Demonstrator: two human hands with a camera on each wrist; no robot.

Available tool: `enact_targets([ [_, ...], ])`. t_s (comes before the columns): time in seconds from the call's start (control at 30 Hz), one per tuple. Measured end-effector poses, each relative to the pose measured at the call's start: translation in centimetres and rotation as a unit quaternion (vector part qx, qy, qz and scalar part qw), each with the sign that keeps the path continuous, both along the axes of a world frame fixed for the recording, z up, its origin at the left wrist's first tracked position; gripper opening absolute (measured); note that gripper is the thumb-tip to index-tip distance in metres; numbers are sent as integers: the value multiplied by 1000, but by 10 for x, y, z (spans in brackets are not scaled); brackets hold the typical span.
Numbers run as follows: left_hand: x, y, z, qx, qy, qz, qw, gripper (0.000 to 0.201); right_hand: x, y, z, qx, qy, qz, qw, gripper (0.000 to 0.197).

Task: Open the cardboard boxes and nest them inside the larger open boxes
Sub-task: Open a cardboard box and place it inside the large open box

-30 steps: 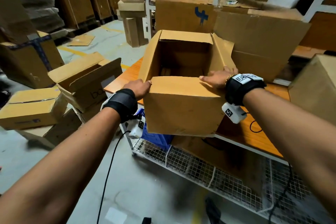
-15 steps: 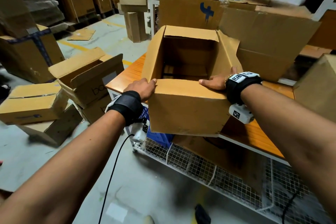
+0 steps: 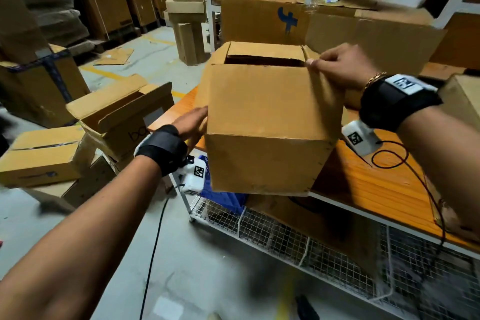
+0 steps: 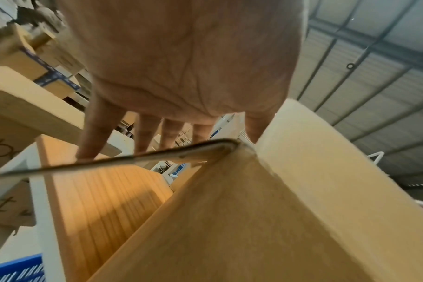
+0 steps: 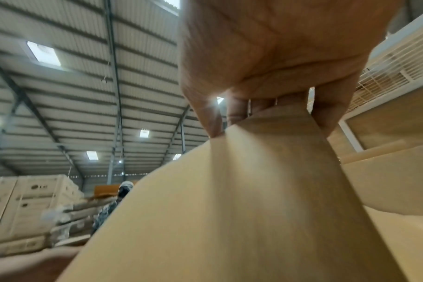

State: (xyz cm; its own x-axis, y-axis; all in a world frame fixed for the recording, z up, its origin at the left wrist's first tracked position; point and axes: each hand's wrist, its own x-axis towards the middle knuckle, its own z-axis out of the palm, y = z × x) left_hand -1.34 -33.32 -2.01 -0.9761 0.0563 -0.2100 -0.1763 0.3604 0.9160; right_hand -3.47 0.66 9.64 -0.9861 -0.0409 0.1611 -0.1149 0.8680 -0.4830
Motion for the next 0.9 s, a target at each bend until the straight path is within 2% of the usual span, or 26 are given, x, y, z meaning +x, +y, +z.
enact_targets([
  [0.03,-1,1,3,21,7,-8,1000,42,5,2,9,-9,-24,6,1000,44],
  [0.1,6,10,16,71,13,-15,997,34,10,6,18,-3,-64,7,998,46],
  [0.13,6,12,18,71,27,9,997,38,10,6,17,0,-71,2,997,49],
  [0.2,13,18,22,108,35,40,993,58,5,8,7,-22,-73,-19,997,53],
  [0.27,13,20,17,131,29,45,990,73,-5,8,-9,-93,-111,-45,988,55],
  [0.33,5,16,6,77,58,35,995,78,-12,1,-26,-162,-161,-81,970,62],
  [0.43,1,12,-8,-25,123,65,990,57,-23,-12,-47,-181,-201,-122,955,82],
  [0.47,1,12,-12,-42,137,71,987,59,-27,-15,-51,-176,-203,-126,955,86],
  [0.53,5,12,-13,-76,165,67,981,59,-35,-21,-59,-167,-222,-126,952,83],
  [0.63,7,16,-12,-147,207,47,966,45,-42,-22,-64,-135,-285,-113,942,60],
  [0.67,8,18,-12,-170,217,43,960,46,-42,-24,-63,-123,-299,-113,940,62],
  [0.77,4,17,-21,-198,235,53,950,54,-35,-33,-58,-100,-324,-114,934,86],
  [0.9,0,20,-26,-215,224,74,948,57,-18,-39,-51,-111,-329,-116,931,88],
])
